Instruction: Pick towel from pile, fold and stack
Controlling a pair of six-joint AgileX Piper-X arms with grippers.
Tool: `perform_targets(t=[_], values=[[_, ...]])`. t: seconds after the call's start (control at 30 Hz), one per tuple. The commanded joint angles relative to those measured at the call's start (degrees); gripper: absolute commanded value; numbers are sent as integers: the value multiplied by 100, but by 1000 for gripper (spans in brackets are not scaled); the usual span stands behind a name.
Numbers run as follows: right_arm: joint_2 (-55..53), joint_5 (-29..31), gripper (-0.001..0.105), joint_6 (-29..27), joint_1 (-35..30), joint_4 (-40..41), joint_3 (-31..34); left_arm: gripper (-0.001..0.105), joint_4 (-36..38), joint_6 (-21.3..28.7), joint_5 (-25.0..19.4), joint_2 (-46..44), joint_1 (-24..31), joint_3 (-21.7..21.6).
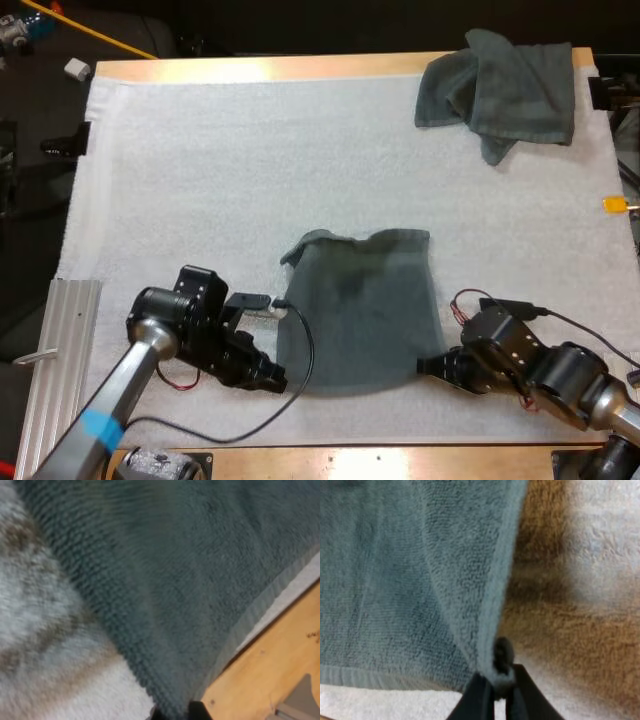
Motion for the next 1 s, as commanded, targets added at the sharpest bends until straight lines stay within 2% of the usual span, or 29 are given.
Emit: perform_targets(t=[0.0,0.17,0.27,0.43,0.6,0.77,0.87,0.9,0.97], values=[[-299,-124,0,-77,95,483,-151,0,336,-45,-62,-527,-208,12],[-310,-73,0,124,192,333,-143,0,283,18,12,-679,-151,14],[-300,-32,1,329,184,2,-141,0,-155,-183,197,-642,-138,20],[21,64,0,639,105,-745,-152,0,-1130,-952,766,-494,-128,0],[490,-37,0,795,-312,-1297,-168,0,-1951,-1626,1220,-88,-101,-13],[865,-355,0,886,-950,-1714,-171,0,-2631,-2158,1452,397,75,-17],[1088,-565,1,934,-1277,-1989,-166,0,-2982,-2412,1480,613,236,-16],[991,-477,1,965,-1163,-1881,-167,0,-2846,-2292,1376,554,196,-2],[1134,-642,0,1148,-1427,-2109,-160,0,-3250,-2567,1418,701,362,3]])
